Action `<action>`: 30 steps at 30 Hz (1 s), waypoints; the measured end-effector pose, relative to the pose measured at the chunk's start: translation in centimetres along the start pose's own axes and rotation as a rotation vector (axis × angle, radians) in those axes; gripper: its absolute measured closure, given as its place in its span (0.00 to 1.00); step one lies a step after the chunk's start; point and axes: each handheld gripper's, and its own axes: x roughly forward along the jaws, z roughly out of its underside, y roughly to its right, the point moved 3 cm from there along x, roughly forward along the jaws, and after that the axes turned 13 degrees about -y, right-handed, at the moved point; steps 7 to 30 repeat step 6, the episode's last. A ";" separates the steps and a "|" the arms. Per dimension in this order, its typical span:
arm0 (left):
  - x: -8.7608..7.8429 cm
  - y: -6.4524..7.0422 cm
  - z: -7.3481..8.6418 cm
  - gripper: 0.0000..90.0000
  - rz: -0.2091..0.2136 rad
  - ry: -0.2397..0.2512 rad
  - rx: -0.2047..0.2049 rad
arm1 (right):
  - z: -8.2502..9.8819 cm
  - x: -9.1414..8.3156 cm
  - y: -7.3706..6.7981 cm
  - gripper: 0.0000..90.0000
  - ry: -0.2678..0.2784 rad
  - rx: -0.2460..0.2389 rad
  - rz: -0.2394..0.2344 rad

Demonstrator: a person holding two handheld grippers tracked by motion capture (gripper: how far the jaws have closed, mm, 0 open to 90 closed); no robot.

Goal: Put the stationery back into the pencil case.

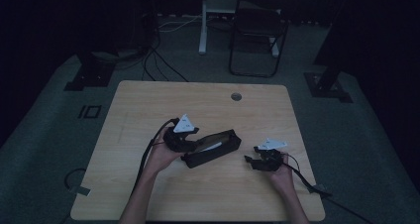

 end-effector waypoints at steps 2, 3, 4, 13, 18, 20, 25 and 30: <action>-0.5 -0.4 0.2 0.53 -0.007 0.003 -0.012 | 0.0 0.0 0.0 0.45 0.000 0.000 0.000; -0.7 -0.6 0.4 0.52 -0.011 -0.002 -0.010 | 0.0 0.0 0.0 0.45 0.000 0.000 0.000; -0.8 -0.9 0.5 0.52 -0.016 -0.008 -0.012 | 0.0 0.0 0.0 0.45 0.000 0.000 0.000; -1.0 -1.1 0.6 0.50 -0.022 -0.017 -0.014 | 0.0 0.0 0.0 0.45 0.000 0.000 0.000; -1.0 -1.1 0.6 0.50 -0.022 -0.017 -0.014 | 0.0 0.0 0.0 0.45 0.000 0.000 0.000; -1.0 -1.1 0.6 0.50 -0.022 -0.017 -0.014 | 0.0 0.0 0.0 0.45 0.000 0.000 0.000; -1.0 -1.1 0.6 0.50 -0.022 -0.017 -0.014 | 0.0 0.0 0.0 0.45 0.000 0.000 0.000; -1.0 -1.1 0.6 0.50 -0.022 -0.017 -0.014 | 0.0 0.0 0.0 0.45 0.000 0.000 0.000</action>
